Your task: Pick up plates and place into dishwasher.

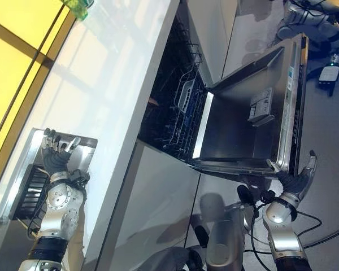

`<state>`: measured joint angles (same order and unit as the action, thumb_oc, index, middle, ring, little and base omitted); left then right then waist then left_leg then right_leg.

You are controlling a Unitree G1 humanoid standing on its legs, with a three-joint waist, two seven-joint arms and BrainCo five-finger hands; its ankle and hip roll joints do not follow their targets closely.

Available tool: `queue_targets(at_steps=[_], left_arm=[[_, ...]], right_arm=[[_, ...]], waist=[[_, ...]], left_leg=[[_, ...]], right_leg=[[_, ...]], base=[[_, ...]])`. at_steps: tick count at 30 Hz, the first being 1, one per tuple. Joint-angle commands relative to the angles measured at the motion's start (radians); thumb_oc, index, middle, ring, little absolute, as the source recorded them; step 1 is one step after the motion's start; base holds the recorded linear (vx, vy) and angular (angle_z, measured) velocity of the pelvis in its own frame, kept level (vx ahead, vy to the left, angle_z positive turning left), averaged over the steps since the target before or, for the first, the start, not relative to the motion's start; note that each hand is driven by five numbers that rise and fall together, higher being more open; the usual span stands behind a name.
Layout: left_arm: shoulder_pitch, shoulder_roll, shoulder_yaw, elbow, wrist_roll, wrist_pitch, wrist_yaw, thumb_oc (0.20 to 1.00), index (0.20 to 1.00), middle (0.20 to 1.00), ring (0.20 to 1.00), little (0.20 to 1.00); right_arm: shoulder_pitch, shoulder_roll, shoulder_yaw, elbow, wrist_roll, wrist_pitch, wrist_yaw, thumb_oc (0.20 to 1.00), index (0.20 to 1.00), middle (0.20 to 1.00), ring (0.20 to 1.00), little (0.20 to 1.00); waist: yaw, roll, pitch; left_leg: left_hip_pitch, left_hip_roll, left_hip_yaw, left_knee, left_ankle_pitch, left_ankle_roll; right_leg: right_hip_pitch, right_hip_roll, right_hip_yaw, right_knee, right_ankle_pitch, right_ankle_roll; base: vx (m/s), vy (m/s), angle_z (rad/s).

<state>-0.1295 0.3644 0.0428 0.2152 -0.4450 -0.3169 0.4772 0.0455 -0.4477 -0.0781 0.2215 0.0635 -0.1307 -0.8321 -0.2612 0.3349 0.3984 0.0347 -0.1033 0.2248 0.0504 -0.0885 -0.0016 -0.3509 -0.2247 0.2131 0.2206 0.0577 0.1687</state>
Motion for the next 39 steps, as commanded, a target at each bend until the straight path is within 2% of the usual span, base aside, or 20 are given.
queue_targets(at_steps=[1, 5, 8, 18, 20, 24, 30, 35, 39], left_arm=[[-0.02, -0.025, 0.004, 0.036, 0.02, -0.05, 0.02, 1.0, 1.0, 1.0, 1.0, 1.0], [-0.036, -0.018, -0.01, 0.041, 0.002, -0.042, 0.026, 1.0, 1.0, 1.0, 1.0, 1.0], [-0.041, -0.012, -0.023, 0.045, -0.015, -0.047, 0.018, 1.0, 1.0, 1.0, 1.0, 1.0], [-0.056, -0.002, -0.091, 0.024, -0.037, -0.032, -0.008, 1.0, 1.0, 1.0, 1.0, 1.0], [-0.054, 0.011, -0.101, 0.008, -0.042, -0.019, -0.012, 1.0, 1.0, 1.0, 1.0, 1.0], [-0.054, 0.024, -0.128, -0.012, -0.04, -0.015, -0.014, 1.0, 1.0, 1.0, 1.0, 1.0], [-0.071, 0.051, -0.149, -0.05, -0.016, -0.004, 0.019, 1.0, 1.0, 1.0, 1.0, 1.0], [-0.082, 0.093, -0.153, -0.097, -0.017, 0.006, 0.036, 1.0, 1.0, 1.0, 1.0, 1.0], [-0.072, 0.107, -0.144, -0.119, -0.02, 0.009, 0.027, 1.0, 1.0, 1.0, 1.0, 1.0]], right_arm=[[0.005, -0.021, -0.002, 0.021, 0.082, -0.091, -0.087, 1.0, 1.0, 1.0, 1.0, 1.0], [-0.021, -0.012, -0.03, 0.136, 0.212, -0.131, -0.084, 1.0, 1.0, 1.0, 1.0, 1.0], [-0.057, -0.018, -0.036, 0.211, 0.249, -0.162, -0.079, 1.0, 1.0, 1.0, 1.0, 1.0], [-0.254, -0.066, -0.052, 0.369, 0.411, -0.214, -0.04, 1.0, 1.0, 1.0, 1.0, 1.0], [-0.314, -0.063, -0.037, 0.373, 0.428, -0.212, -0.013, 1.0, 1.0, 1.0, 1.0, 1.0], [-0.428, -0.054, 0.007, 0.351, 0.385, -0.207, -0.022, 1.0, 1.0, 1.0, 1.0, 1.0], [-0.599, -0.07, 0.029, 0.372, 0.464, -0.205, 0.021, 1.0, 1.0, 1.0, 1.0, 1.0], [-0.778, -0.113, 0.013, 0.418, 0.529, -0.203, 0.103, 1.0, 1.0, 1.0, 1.0, 1.0], [-0.837, -0.132, 0.018, 0.421, 0.605, -0.212, 0.219, 1.0, 1.0, 1.0, 1.0, 1.0]], waist=[[-0.035, 0.033, -0.01], [-0.032, 0.069, 0.014], [-0.026, 0.101, 0.029], [0.027, 0.184, 0.05], [0.042, 0.185, 0.055], [0.065, 0.185, 0.065], [0.077, 0.185, 0.093], [0.092, 0.185, 0.121], [0.102, 0.185, 0.122]], left_leg=[[-0.198, -0.012, -0.056, 0.15, 0.009, -0.006], [-0.231, -0.025, -0.053, 0.164, 0.012, -0.003], [-0.255, -0.037, -0.057, 0.184, 0.011, -0.001], [-0.337, -0.06, -0.081, 0.258, 0.004, -0.001], [-0.346, -0.071, -0.083, 0.265, 0.009, -0.003], [-0.375, -0.087, -0.084, 0.284, 0.013, -0.006], [-0.424, -0.099, -0.069, 0.306, 0.024, -0.008], [-0.494, -0.109, -0.057, 0.378, 0.002, -0.007], [-0.563, -0.118, -0.056, 0.482, -0.039, -0.001]], right_leg=[[-0.047, -0.046, -0.009, 0.173, -0.074, -0.051], [-0.082, -0.063, 0.0, 0.187, -0.069, -0.055], [-0.106, -0.076, 0.008, 0.205, -0.069, -0.061], [-0.196, -0.107, 0.023, 0.302, -0.091, -0.083], [-0.216, -0.113, 0.033, 0.33, -0.102, -0.088], [-0.26, -0.118, 0.049, 0.38, -0.117, -0.094], [-0.339, -0.105, 0.069, 0.482, -0.161, -0.107], [-0.422, -0.077, 0.07, 0.656, -0.262, -0.133], [-0.483, -0.043, 0.067, 0.786, -0.328, -0.164]], base=[[-0.01, 0.079, -0.26], [-0.02, 0.066, -0.17], [0.0, 0.057, -0.13], [-0.01, 0.008, -0.02], [0.01, -0.009, -0.02], [-0.02, -0.04, 0.03], [-0.04, -0.027, 0.03], [-0.1, -0.071, 0.08], [-0.08, -0.083, -0.07]])
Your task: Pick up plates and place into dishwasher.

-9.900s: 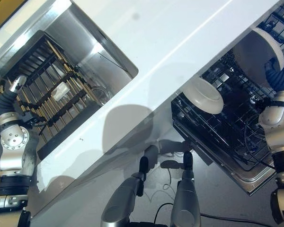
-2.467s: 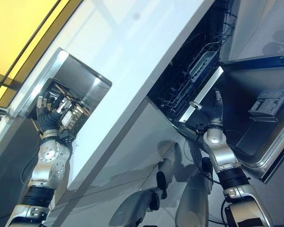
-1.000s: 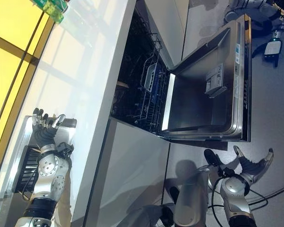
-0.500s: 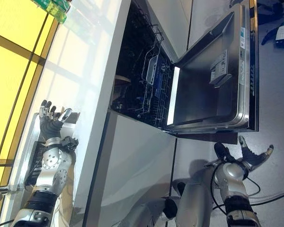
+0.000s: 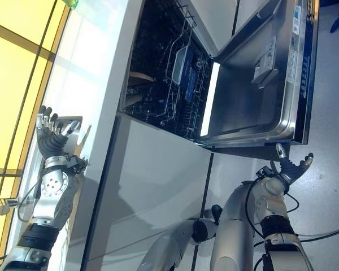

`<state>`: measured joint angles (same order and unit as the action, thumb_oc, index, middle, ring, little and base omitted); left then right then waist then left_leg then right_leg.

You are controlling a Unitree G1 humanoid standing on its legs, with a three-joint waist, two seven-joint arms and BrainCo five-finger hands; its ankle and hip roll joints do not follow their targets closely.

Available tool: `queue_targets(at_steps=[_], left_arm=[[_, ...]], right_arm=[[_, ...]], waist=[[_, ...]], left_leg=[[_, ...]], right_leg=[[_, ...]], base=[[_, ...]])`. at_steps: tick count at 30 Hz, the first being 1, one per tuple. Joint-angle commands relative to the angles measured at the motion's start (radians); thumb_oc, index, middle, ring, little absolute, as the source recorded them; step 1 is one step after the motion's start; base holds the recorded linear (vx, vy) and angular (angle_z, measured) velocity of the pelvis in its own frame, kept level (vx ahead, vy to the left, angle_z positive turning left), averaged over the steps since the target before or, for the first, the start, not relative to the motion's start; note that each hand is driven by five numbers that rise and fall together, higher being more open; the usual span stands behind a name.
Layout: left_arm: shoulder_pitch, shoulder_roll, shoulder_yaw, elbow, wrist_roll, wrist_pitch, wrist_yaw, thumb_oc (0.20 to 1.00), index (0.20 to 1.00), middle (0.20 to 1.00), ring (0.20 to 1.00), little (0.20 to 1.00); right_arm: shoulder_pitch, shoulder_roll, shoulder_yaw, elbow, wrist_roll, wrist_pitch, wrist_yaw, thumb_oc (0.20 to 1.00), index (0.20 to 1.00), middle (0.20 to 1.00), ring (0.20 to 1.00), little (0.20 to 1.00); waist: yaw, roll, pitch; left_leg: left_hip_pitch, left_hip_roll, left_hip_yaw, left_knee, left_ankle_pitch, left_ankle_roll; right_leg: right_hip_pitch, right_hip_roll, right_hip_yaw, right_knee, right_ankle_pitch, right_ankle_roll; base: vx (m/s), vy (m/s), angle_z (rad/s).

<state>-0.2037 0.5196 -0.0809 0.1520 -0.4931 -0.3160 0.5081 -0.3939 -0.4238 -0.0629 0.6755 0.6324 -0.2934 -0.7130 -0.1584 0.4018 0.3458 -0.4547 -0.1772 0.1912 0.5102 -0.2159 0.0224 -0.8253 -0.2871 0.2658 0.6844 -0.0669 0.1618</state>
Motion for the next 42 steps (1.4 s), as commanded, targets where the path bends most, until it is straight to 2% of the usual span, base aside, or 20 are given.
queue_targets(at_steps=[1, 4, 7, 12, 17, 22, 28, 31, 36, 39, 40, 42], left_arm=[[0.007, -0.045, -0.016, -0.061, 0.023, 0.007, -0.009, 1.0, 1.0, 1.0, 1.0, 1.0], [0.017, -0.052, 0.001, -0.072, 0.019, 0.02, -0.04, 1.0, 1.0, 1.0, 1.0, 1.0], [0.023, -0.054, 0.009, -0.067, 0.022, 0.031, -0.06, 1.0, 1.0, 1.0, 1.0, 1.0], [0.03, -0.049, 0.038, -0.051, 0.037, 0.019, -0.065, 1.0, 1.0, 1.0, 1.0, 1.0], [0.046, -0.056, 0.063, -0.032, 0.028, -0.004, -0.083, 1.0, 1.0, 1.0, 1.0, 1.0], [0.055, -0.064, 0.09, -0.042, 0.032, 0.001, -0.097, 1.0, 1.0, 1.0, 1.0, 1.0], [0.054, -0.068, 0.114, -0.032, 0.023, -0.003, -0.104, 1.0, 1.0, 1.0, 1.0, 1.0], [0.051, -0.065, 0.13, -0.036, 0.017, 0.009, -0.107, 1.0, 1.0, 1.0, 1.0, 1.0], [0.067, -0.073, 0.143, -0.03, 0.025, 0.028, -0.12, 1.0, 1.0, 1.0, 1.0, 1.0], [0.078, -0.075, 0.151, -0.038, 0.044, 0.034, -0.122, 1.0, 1.0, 1.0, 1.0, 1.0], [0.084, -0.073, 0.158, -0.044, 0.051, 0.039, -0.125, 1.0, 1.0, 1.0, 1.0, 1.0], [0.09, -0.07, 0.168, -0.041, 0.064, 0.044, -0.134, 1.0, 1.0, 1.0, 1.0, 1.0]], right_arm=[[-0.403, -0.16, 0.01, -0.042, 0.058, -0.055, 0.151, 1.0, 1.0, 1.0, 1.0, 1.0], [-0.377, -0.162, 0.034, -0.123, 0.054, -0.064, 0.234, 1.0, 1.0, 1.0, 1.0, 1.0], [-0.338, -0.168, 0.058, -0.201, 0.054, -0.072, 0.308, 1.0, 1.0, 1.0, 1.0, 1.0], [-0.277, -0.17, 0.102, -0.339, -0.013, -0.086, 0.397, 1.0, 1.0, 1.0, 1.0, 1.0], [-0.258, -0.179, 0.121, -0.436, -0.067, -0.067, 0.464, 1.0, 1.0, 1.0, 1.0, 1.0], [-0.254, -0.206, 0.142, -0.541, -0.138, -0.042, 0.508, 1.0, 1.0, 1.0, 1.0, 1.0], [-0.255, -0.216, 0.15, -0.628, -0.153, -0.014, 0.564, 1.0, 1.0, 1.0, 1.0, 1.0], [-0.249, -0.219, 0.149, -0.657, -0.157, -0.004, 0.589, 1.0, 1.0, 1.0, 1.0, 1.0], [-0.207, -0.197, 0.141, -0.681, -0.16, 0.005, 0.622, 1.0, 1.0, 1.0, 1.0, 1.0], [-0.184, -0.188, 0.139, -0.682, -0.166, 0.006, 0.625, 1.0, 1.0, 1.0, 1.0, 1.0], [-0.169, -0.18, 0.139, -0.68, -0.16, -0.001, 0.63, 1.0, 1.0, 1.0, 1.0, 1.0], [-0.148, -0.164, 0.138, -0.681, -0.155, -0.013, 0.633, 1.0, 1.0, 1.0, 1.0, 1.0]], waist=[[0.003, 0.118, 0.174], [0.002, 0.118, 0.174], [0.0, 0.109, 0.174], [-0.001, 0.071, 0.174], [0.006, 0.047, 0.174], [0.02, 0.021, 0.174], [0.037, -0.012, 0.174], [0.048, -0.036, 0.173], [0.087, -0.089, 0.126], [0.115, -0.115, 0.094], [0.128, -0.135, 0.081], [0.153, -0.16, 0.053]], left_leg=[[-0.094, -0.047, -0.026, 0.065, 0.074, -0.023], [-0.167, -0.043, -0.033, 0.209, 0.028, -0.017], [-0.221, -0.031, -0.039, 0.308, -0.003, -0.019], [-0.258, -0.017, -0.043, 0.34, -0.001, -0.025], [-0.244, -0.006, -0.057, 0.309, 0.016, -0.029], [-0.201, 0.001, -0.074, 0.26, 0.031, -0.033], [-0.13, -0.001, -0.11, 0.207, 0.037, -0.035], [-0.083, 0.0, -0.13, 0.201, 0.027, -0.035], [0.004, 0.007, -0.169, 0.192, -0.002, -0.038], [0.052, 0.02, -0.19, 0.148, 0.013, -0.037], [0.079, 0.026, -0.199, 0.143, 0.0, -0.038], [0.111, 0.041, -0.215, 0.101, 0.018, -0.039]], right_leg=[[-0.02, 0.033, 0.009, 0.361, -0.225, -0.169], [-0.058, 0.076, -0.021, 0.471, -0.282, -0.196], [-0.083, 0.1, -0.042, 0.534, -0.308, -0.204], [-0.103, 0.116, -0.055, 0.554, -0.318, -0.2], [-0.084, 0.121, -0.074, 0.523, -0.313, -0.196], [-0.037, 0.12, -0.097, 0.471, -0.303, -0.201], [0.047, 0.123, -0.123, 0.411, -0.297, -0.205], [0.109, 0.115, -0.137, 0.378, -0.295, -0.207], [0.23, 0.086, -0.173, 0.31, -0.292, -0.206], [0.305, 0.077, -0.202, 0.254, -0.275, -0.206], [0.348, 0.07, -0.218, 0.244, -0.29, -0.205], [0.407, 0.07, -0.248, 0.192, -0.274, -0.205]], base=[[-0.05, -0.083, -0.03], [-0.05, -0.115, 0.29], [-0.01, -0.127, 0.15], [0.0, -0.058, 0.15], [0.0, -0.007, -0.01], [0.01, 0.003, -0.02], [0.04, 0.011, -0.08], [0.05, -0.017, 0.35], [0.12, -0.035, 0.11], [0.12, -0.053, 0.77], [0.13, -0.082, 0.53], [0.14, -0.119, 0.18]])
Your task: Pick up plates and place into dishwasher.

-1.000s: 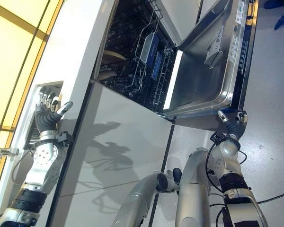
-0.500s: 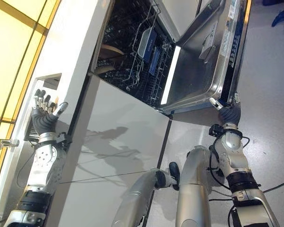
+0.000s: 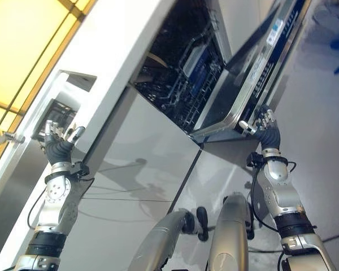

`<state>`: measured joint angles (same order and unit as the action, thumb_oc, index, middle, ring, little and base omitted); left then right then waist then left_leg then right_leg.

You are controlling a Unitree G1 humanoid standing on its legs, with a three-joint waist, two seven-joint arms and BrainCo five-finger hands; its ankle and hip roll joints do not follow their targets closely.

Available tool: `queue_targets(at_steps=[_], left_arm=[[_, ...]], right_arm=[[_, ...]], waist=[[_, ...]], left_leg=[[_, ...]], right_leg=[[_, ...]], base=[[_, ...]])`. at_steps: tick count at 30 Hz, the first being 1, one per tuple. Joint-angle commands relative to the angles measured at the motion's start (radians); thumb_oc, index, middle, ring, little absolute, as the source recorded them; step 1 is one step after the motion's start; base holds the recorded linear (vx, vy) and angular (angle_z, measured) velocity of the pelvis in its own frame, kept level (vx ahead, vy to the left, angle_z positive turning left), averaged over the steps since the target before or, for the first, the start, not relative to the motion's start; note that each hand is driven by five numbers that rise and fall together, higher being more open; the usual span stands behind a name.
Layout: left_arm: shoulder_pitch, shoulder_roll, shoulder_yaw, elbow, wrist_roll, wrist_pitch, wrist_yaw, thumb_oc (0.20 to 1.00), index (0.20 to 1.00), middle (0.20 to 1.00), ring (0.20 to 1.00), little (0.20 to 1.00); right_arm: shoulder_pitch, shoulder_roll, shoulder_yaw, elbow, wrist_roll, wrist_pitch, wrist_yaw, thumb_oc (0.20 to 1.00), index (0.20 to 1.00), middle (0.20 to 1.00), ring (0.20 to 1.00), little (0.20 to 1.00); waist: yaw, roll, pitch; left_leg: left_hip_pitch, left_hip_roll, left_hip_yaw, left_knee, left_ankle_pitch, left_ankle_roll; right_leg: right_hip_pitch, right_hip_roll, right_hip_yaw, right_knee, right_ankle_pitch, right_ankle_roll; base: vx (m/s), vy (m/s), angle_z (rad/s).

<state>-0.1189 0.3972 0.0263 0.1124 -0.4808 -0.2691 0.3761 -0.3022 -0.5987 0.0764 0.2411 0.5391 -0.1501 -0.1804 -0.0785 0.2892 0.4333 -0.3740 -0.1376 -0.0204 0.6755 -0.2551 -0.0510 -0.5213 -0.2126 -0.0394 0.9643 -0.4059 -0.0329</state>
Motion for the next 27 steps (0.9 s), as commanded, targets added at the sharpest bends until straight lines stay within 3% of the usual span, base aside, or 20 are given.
queue_targets(at_steps=[1, 6, 15, 21, 27], left_arm=[[0.008, 0.056, 0.066, -0.001, 0.056, 0.001, -0.007, 1.0, 1.0, 1.0, 1.0, 1.0], [0.029, 0.066, 0.088, 0.003, 0.087, 0.02, -0.029, 1.0, 1.0, 1.0, 1.0, 1.0], [0.052, 0.102, 0.121, -0.01, 0.101, 0.032, -0.117, 1.0, 1.0, 1.0, 1.0, 1.0], [0.061, 0.105, 0.134, -0.022, 0.087, 0.041, -0.169, 1.0, 1.0, 1.0, 1.0, 1.0], [0.054, 0.106, 0.128, -0.032, 0.069, 0.051, -0.193, 1.0, 1.0, 1.0, 1.0, 1.0]], right_arm=[[-0.231, 0.019, -0.002, -0.246, -0.06, -0.16, 0.104, 1.0, 1.0, 1.0, 1.0, 1.0], [-0.188, 0.072, 0.013, -0.252, -0.064, -0.183, 0.084, 1.0, 1.0, 1.0, 1.0, 1.0], [-0.134, 0.134, 0.027, -0.234, -0.069, -0.211, 0.051, 1.0, 1.0, 1.0, 1.0, 1.0], [-0.091, 0.164, 0.023, -0.25, -0.062, -0.216, 0.07, 1.0, 1.0, 1.0, 1.0, 1.0], [-0.076, 0.152, 0.01, -0.268, -0.058, -0.193, 0.073, 1.0, 1.0, 1.0, 1.0, 1.0]], waist=[[0.084, -0.06, -0.046], [0.138, -0.128, -0.106], [0.199, -0.212, -0.206], [0.216, -0.253, -0.271], [0.217, -0.285, -0.329]], left_leg=[[0.046, 0.006, -0.012, -0.079, 0.061, 0.034], [0.123, 0.02, -0.057, -0.147, 0.072, 0.033], [0.253, 0.052, -0.123, -0.312, 0.109, 0.036], [0.333, 0.062, -0.161, -0.411, 0.137, 0.041], [0.368, 0.082, -0.151, -0.491, 0.173, 0.039]], right_leg=[[0.13, -0.004, 0.042, -0.109, 0.068, -0.01], [0.266, -0.006, -0.029, -0.211, 0.088, 0.0], [0.466, 0.043, -0.109, -0.435, 0.14, 0.021], [0.557, 0.087, -0.131, -0.558, 0.168, 0.03], [0.598, 0.123, -0.136, -0.667, 0.218, 0.039]], base=[[0.15, -0.15, 0.31], [0.13, -0.133, 0.42], [0.06, -0.121, 0.33], [-0.02, -0.089, 0.25], [-0.09, -0.077, 0.07]])
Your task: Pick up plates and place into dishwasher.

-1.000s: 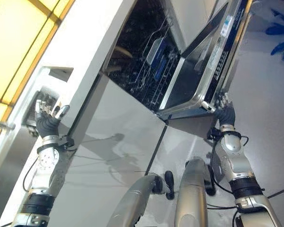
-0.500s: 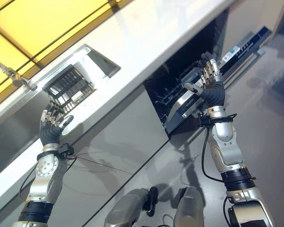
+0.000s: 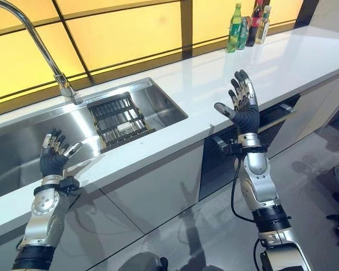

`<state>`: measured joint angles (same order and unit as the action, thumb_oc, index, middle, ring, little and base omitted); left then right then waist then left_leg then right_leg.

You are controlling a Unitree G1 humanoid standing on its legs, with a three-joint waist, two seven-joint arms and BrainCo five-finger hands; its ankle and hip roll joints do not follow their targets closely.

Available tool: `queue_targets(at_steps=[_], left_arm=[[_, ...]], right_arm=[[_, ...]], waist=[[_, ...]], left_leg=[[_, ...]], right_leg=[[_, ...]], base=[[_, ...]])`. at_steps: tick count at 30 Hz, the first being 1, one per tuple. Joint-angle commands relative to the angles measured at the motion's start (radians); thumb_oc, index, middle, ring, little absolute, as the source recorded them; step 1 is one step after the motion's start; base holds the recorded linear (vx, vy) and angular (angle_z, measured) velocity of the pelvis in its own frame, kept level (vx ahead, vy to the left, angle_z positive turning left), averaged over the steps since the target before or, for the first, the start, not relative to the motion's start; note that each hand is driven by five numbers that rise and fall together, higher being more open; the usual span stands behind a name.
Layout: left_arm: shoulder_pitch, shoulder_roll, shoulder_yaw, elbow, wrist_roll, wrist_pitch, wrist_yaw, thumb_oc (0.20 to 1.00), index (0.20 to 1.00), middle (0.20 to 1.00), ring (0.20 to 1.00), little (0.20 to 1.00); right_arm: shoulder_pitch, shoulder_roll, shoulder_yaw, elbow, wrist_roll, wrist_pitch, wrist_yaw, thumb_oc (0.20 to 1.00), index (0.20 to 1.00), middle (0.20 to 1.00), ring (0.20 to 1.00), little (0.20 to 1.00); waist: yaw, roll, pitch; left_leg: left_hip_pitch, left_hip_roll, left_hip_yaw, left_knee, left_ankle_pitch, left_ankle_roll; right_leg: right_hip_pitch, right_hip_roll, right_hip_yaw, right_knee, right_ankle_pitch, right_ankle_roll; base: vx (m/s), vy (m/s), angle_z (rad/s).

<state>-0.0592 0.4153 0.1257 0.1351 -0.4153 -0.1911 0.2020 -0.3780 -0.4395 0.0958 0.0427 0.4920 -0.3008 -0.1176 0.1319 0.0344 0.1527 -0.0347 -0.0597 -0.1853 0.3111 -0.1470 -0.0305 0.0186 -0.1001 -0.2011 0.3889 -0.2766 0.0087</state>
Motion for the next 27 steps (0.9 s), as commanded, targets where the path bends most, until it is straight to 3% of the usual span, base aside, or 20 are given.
queue_targets(at_steps=[1, 6, 12, 16, 19, 21, 25, 27], left_arm=[[-0.011, 0.087, 0.025, -0.054, 0.001, -0.027, -0.023, 1.0, 1.0, 1.0, 1.0, 1.0], [-0.022, 0.081, 0.004, -0.081, -0.023, -0.021, -0.042, 1.0, 1.0, 1.0, 1.0, 1.0], [-0.088, 0.031, -0.078, -0.085, -0.051, -0.03, -0.04, 1.0, 1.0, 1.0, 1.0, 1.0], [-0.08, -0.002, -0.107, -0.128, -0.055, -0.054, -0.04, 1.0, 1.0, 1.0, 1.0, 1.0], [-0.084, -0.011, -0.122, -0.159, -0.066, -0.072, -0.035, 1.0, 1.0, 1.0, 1.0, 1.0], [-0.097, -0.024, -0.138, -0.179, -0.08, -0.063, -0.037, 1.0, 1.0, 1.0, 1.0, 1.0], [-0.168, -0.056, -0.199, -0.17, -0.096, -0.057, -0.042, 1.0, 1.0, 1.0, 1.0, 1.0], [-0.196, -0.064, -0.23, -0.159, -0.095, -0.074, -0.002, 1.0, 1.0, 1.0, 1.0, 1.0]], right_arm=[[-0.003, -0.008, -0.011, -0.072, -0.016, -0.035, 0.012, 1.0, 1.0, 1.0, 1.0, 1.0], [0.001, -0.042, -0.009, -0.141, -0.034, -0.007, 0.053, 1.0, 1.0, 1.0, 1.0, 1.0], [-0.073, -0.058, 0.05, -0.207, -0.004, 0.089, 0.113, 1.0, 1.0, 1.0, 1.0, 1.0], [-0.078, -0.052, 0.099, -0.244, -0.007, 0.125, 0.134, 1.0, 1.0, 1.0, 1.0, 1.0], [-0.102, -0.038, 0.141, -0.238, -0.036, 0.129, 0.096, 1.0, 1.0, 1.0, 1.0, 1.0], [-0.091, -0.034, 0.143, -0.241, -0.056, 0.131, 0.053, 1.0, 1.0, 1.0, 1.0, 1.0], [-0.059, -0.049, 0.134, -0.234, -0.109, 0.109, -0.017, 1.0, 1.0, 1.0, 1.0, 1.0], [-0.064, -0.046, 0.144, -0.202, -0.116, 0.078, -0.024, 1.0, 1.0, 1.0, 1.0, 1.0]], waist=[[0.004, -0.034, -0.055], [-0.006, -0.046, -0.076], [-0.009, -0.062, -0.098], [0.023, -0.068, -0.096], [0.057, -0.069, -0.082], [0.057, -0.073, -0.072], [-0.017, -0.081, -0.056], [-0.021, -0.08, -0.059]], left_leg=[[0.032, 0.008, 0.018, -0.139, 0.071, 0.017], [0.031, 0.026, 0.033, -0.186, 0.113, 0.014], [0.026, 0.048, 0.036, -0.214, 0.14, -0.002], [0.009, 0.056, -0.006, -0.242, 0.167, -0.021], [-0.029, 0.074, -0.011, -0.257, 0.202, -0.044], [-0.059, 0.09, 0.057, -0.226, 0.204, -0.057], [-0.084, 0.176, 0.383, -0.114, 0.197, -0.069], [-0.075, 0.163, 0.382, -0.121, 0.171, -0.059]], right_leg=[[0.06, 0.014, 0.027, -0.107, 0.098, -0.001], [0.061, 0.025, 0.035, -0.175, 0.149, 0.008], [0.069, 0.038, 0.038, -0.223, 0.161, 0.004], [0.083, 0.047, 0.027, -0.253, 0.157, -0.001], [0.095, 0.04, -0.002, -0.282, 0.167, 0.005], [0.102, 0.026, -0.046, -0.287, 0.173, 0.008], [0.105, -0.034, -0.166, -0.265, 0.183, 0.018], [0.105, -0.056, -0.174, -0.247, 0.179, 0.027]], base=[[-0.18, -0.06, -0.06], [-0.17, -0.056, -0.11], [-0.16, -0.03, -0.06], [-0.09, -0.026, 0.02], [-0.11, 0.017, 0.03], [-0.09, 0.101, 0.32], [-0.06, 0.212, 1.22], [0.07, 0.215, 1.3]])
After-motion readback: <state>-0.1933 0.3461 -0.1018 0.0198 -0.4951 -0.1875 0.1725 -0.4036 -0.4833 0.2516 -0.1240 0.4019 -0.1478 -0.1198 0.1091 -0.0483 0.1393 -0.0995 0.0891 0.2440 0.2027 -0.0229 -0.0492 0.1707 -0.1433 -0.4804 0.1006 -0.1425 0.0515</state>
